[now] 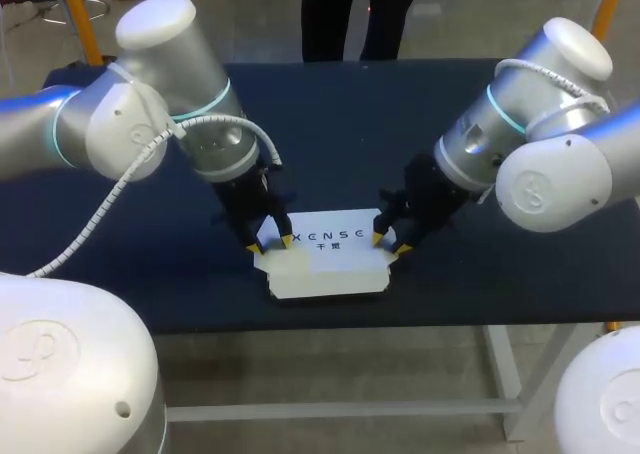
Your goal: Assemble the packaging by folding the flat box into shape, placing the metal phone stand inside, and closing the box properly
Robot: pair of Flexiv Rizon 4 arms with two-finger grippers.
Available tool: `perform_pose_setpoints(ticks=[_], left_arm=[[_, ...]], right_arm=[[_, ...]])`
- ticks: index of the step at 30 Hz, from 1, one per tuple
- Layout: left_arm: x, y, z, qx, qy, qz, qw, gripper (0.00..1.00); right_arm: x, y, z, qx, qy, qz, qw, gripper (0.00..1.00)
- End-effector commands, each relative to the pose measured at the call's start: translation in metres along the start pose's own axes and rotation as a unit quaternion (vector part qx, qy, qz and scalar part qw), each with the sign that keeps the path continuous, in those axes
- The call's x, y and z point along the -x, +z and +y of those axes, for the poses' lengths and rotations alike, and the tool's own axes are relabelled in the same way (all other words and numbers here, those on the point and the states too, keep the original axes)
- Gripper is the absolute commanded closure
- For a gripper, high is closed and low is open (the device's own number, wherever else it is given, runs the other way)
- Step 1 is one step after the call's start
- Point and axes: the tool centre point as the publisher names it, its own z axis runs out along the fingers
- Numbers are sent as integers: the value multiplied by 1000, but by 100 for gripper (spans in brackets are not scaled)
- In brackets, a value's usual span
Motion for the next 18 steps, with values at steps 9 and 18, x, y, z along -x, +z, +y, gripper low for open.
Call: perform_pose_setpoints(ticks=[9, 18], left_arm=[[3, 4, 5, -21, 18, 14, 1000, 36], [5, 5, 8, -39, 34, 33, 998, 42]], right_arm=[[-3, 3, -5, 3, -18, 9, 1000, 54], [-3, 4, -5, 6, -32, 18, 999, 53]])
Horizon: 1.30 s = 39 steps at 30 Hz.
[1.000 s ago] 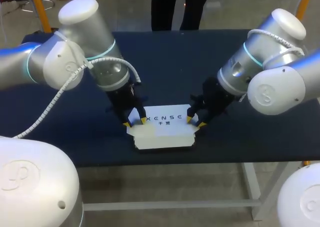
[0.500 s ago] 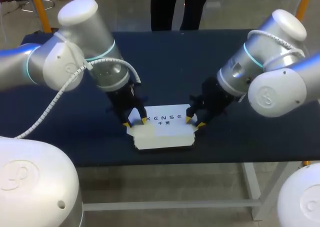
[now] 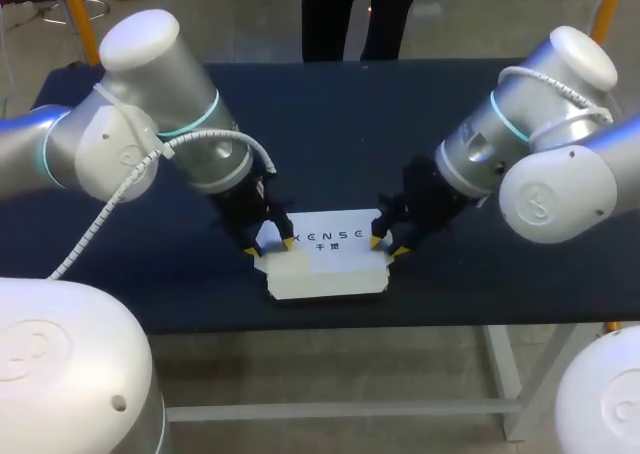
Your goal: Assemble the packaging by folding the flat box into shape, placing the metal phone stand inside, and closing the box properly
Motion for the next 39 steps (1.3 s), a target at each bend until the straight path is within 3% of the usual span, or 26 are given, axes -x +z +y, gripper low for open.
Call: perform_pose_setpoints(ticks=[1, 17, 39], left_arm=[[4, 2, 7, -11, 4, 8, 1000, 42], [10, 5, 7, -7, 20, 47, 999, 49], [10, 10, 3, 1, 36, 85, 996, 45]], right_arm=[[0, 1, 0, -1, -2, 3, 1000, 53], [5, 4, 3, -1, -1, 7, 1000, 54], [8, 10, 1, 1, -10, 70, 998, 54]])
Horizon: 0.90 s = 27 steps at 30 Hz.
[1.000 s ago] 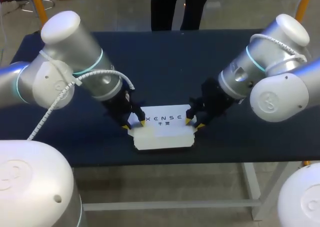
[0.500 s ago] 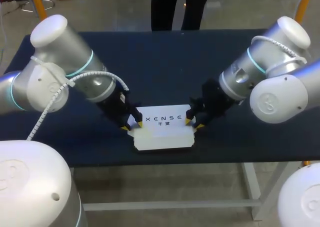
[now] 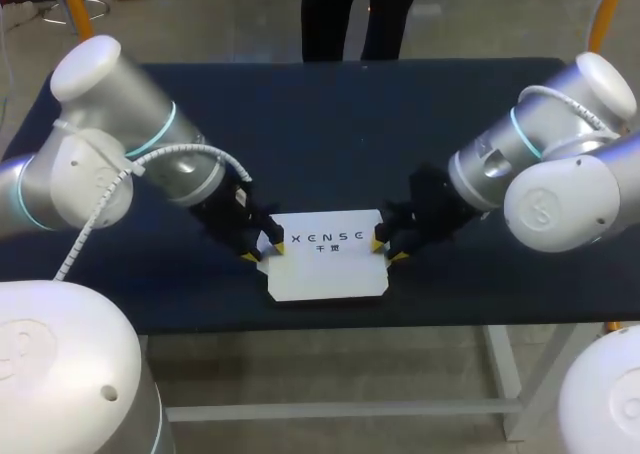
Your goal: Assemble the packaging by folding the flat box into shape, placing the metal phone stand inside, and closing the box properly
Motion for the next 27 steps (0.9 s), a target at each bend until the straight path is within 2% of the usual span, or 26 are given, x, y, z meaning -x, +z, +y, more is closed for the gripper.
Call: perform_pose_setpoints(ticks=[1, 20, 27], left_arm=[[3, 5, -1, 0, 3, 5, 1000, 45], [1, 5, -2, -6, 18, 51, 999, 41], [0, 3, -5, -7, 24, 68, 997, 43]], right_arm=[[2, 2, 2, -10, -2, 20, 1000, 55], [-4, 9, 3, -8, -14, 64, 998, 53], [-5, 11, 6, -9, -13, 69, 997, 54]])
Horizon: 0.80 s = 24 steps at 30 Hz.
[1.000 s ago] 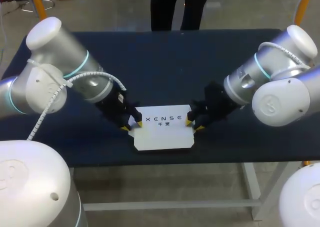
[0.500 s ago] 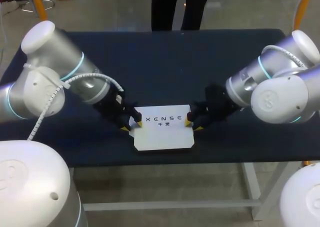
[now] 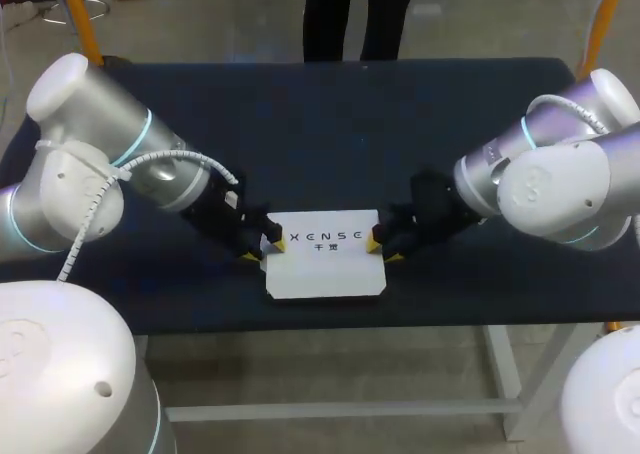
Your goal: Assemble the packaging by folding the flat box into shape, placing the metal phone stand inside, and closing the box properly
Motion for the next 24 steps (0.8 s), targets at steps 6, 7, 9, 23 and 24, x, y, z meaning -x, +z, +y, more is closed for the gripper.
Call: perform_pose_setpoints(ticks=[6, 7, 9, 23, 24], left_arm=[[2, 3, -2, -1, 2, 7, 1000, 42], [2, 3, -2, -2, 2, 7, 1000, 42], [2, 3, -2, -2, 2, 7, 1000, 42], [2, 3, -2, -2, 2, 7, 1000, 44], [2, 3, -2, -2, 2, 7, 1000, 45]], right_arm=[[2, 4, 6, -5, 2, 20, 1000, 55], [3, 3, 5, -4, 2, 20, 1000, 55], [3, 2, 5, -1, 4, 19, 1000, 55], [3, 2, 5, 0, 4, 19, 1000, 55], [3, 2, 5, 0, 4, 19, 1000, 55]])
